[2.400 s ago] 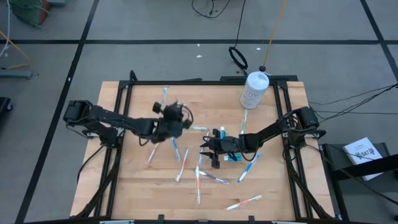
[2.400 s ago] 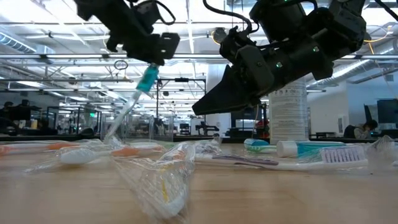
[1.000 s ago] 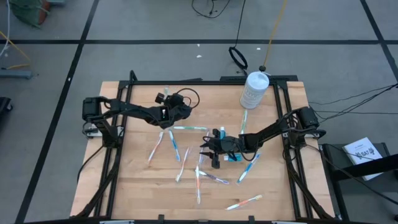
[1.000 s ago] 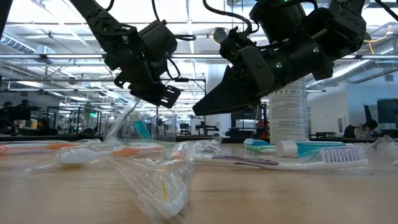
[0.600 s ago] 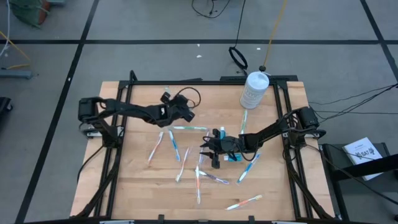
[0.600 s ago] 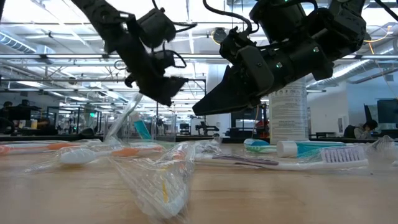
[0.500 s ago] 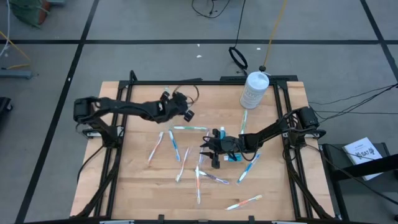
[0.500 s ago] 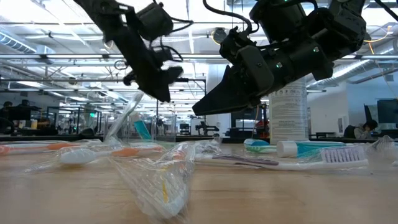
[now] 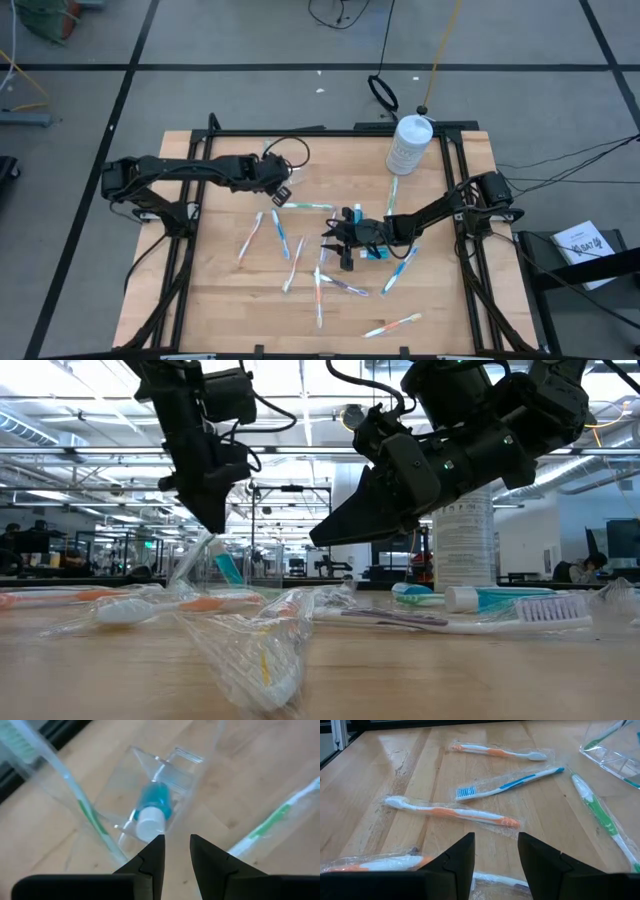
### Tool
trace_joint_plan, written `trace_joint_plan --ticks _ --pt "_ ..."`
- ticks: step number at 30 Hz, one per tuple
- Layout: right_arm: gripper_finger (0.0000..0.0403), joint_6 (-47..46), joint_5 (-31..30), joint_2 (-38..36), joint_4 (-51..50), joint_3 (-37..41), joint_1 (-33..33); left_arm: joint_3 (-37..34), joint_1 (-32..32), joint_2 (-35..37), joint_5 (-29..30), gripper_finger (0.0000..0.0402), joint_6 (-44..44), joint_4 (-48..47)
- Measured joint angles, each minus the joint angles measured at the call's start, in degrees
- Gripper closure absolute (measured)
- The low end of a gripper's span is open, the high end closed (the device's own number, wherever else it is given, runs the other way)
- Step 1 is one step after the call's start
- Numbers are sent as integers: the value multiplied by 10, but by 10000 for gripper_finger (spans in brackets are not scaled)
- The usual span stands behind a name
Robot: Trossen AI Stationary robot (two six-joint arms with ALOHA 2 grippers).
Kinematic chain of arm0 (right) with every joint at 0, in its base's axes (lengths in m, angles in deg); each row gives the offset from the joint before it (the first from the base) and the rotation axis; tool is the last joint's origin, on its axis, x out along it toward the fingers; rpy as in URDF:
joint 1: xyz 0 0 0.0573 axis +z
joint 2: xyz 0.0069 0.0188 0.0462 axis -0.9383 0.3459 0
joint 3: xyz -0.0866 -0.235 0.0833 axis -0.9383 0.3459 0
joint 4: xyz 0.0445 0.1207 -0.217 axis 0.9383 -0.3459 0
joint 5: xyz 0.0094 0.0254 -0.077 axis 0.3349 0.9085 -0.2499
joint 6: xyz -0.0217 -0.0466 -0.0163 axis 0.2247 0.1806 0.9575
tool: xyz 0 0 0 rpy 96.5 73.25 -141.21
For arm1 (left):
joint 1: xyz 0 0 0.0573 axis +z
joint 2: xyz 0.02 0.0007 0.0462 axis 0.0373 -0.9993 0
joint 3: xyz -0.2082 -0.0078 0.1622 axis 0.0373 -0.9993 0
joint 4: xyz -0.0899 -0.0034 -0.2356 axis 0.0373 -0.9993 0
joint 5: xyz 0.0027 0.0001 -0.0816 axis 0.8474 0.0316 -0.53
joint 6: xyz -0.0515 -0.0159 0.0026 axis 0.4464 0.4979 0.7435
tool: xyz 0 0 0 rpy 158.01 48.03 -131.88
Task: Pick & Place toothbrushing station
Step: Put the mouthwash into the transparent organizer
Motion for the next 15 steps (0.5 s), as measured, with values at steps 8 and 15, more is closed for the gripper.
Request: trace_joint_plan --ticks 8,15 --pt "261 0 0 0 0 0 0 0 5 0 33 304 -83 39" --pt "261 0 0 0 0 0 0 -2 45 -3 1 262 -99 42"
